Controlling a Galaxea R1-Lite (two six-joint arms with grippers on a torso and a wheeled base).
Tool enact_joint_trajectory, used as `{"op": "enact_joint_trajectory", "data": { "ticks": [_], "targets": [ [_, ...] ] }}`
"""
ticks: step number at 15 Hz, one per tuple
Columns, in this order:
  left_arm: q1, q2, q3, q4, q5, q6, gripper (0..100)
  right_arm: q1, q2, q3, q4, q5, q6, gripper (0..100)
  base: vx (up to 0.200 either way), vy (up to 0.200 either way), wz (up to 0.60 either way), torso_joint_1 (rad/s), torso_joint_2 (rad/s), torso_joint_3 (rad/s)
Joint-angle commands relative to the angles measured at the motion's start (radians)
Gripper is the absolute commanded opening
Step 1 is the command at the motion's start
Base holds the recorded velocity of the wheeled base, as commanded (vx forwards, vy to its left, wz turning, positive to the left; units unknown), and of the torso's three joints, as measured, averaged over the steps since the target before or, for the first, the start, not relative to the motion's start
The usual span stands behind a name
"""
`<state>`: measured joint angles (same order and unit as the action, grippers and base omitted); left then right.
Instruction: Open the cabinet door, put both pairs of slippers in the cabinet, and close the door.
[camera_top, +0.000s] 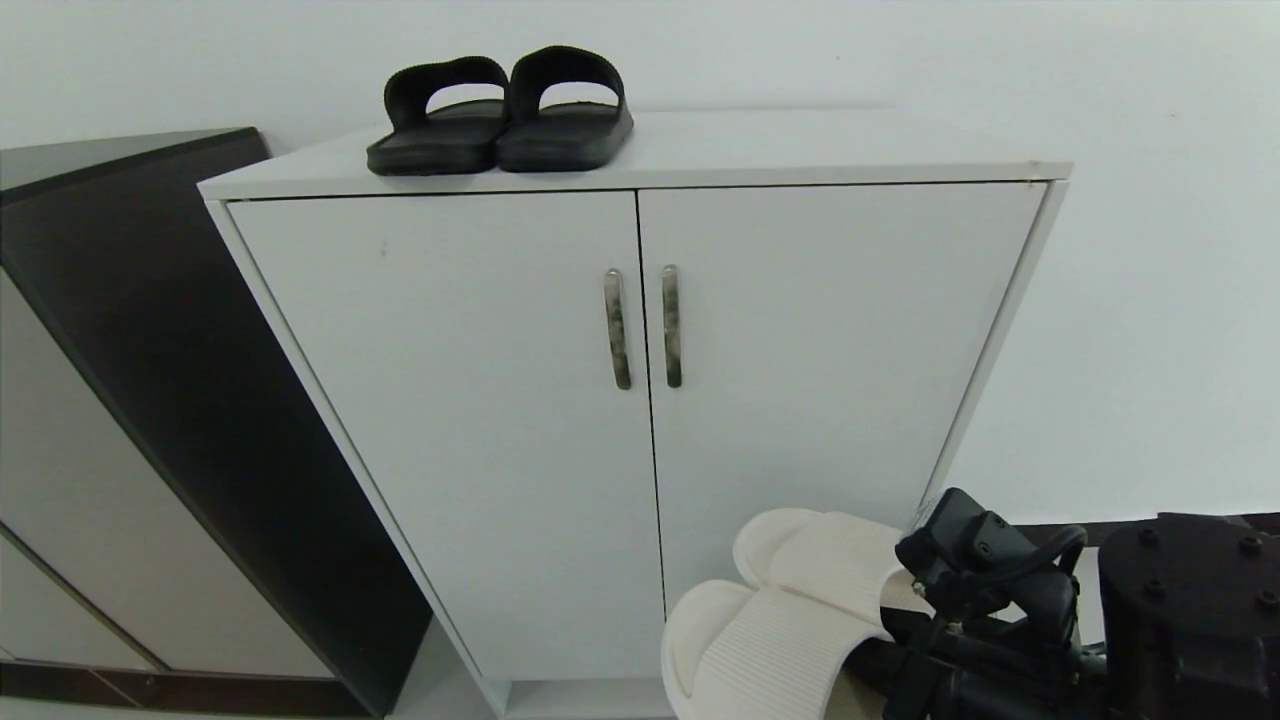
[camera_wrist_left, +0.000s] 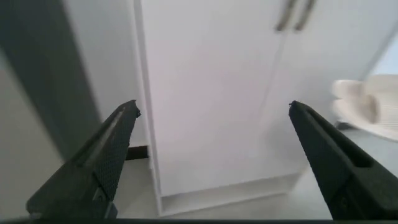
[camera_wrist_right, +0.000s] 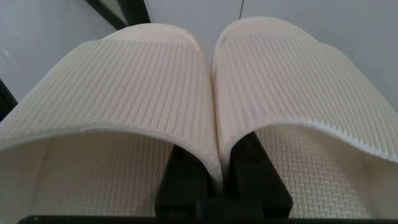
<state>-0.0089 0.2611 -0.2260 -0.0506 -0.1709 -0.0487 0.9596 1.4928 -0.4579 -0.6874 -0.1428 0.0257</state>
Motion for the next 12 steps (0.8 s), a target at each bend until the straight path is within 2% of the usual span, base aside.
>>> {"op": "enact_joint_trajectory", "data": {
  "ticks": [1,2,3,5,7,8,11,12],
  "targets": [
    [-0.011,0.3,-0.067,-0.115,-0.157,0.004,100,0.001,-0.003,-0.001,0.0,0.0,0.0,0,0.0,0.0,0.0,-0.022,0.43,0.408],
    [-0.045,0.402,-0.067,-0.166,-0.268,0.013,100,-0.001,0.001,0.001,0.0,0.0,0.0,0,0.0,0.0,0.0,-0.007,0.25,0.242],
    [-0.074,0.478,-0.067,-0.179,-0.294,0.015,100,-0.001,0.003,0.001,0.0,0.0,0.0,0,0.0,0.0,0.0,-0.002,0.14,0.115],
    [-0.158,0.587,-0.067,-0.248,-0.295,0.015,100,-0.001,0.0,0.004,0.0,0.0,0.0,0,0.0,0.0,0.0,0.005,0.08,0.063],
    [-0.29,0.667,-0.093,-0.364,-0.279,0.015,100,0.001,0.0,0.011,0.0,0.0,-0.001,0,0.0,0.0,0.0,0.0,0.0,0.0],
    [-0.338,0.696,-0.131,-0.37,-0.246,0.013,100,-0.001,0.003,0.013,0.0,0.0,-0.001,0,0.0,0.0,0.0,0.0,0.0,0.0],
    [-0.43,0.762,-0.208,-0.374,-0.236,0.017,100,-0.001,0.001,0.013,-0.001,0.0,-0.003,0,0.0,0.0,0.0,0.0,0.0,0.0],
    [-0.477,0.807,-0.27,-0.374,-0.234,0.015,100,-0.001,-0.003,0.013,-0.001,0.0,-0.02,0,0.0,0.0,0.0,0.0,0.0,0.0]
  ]
}}
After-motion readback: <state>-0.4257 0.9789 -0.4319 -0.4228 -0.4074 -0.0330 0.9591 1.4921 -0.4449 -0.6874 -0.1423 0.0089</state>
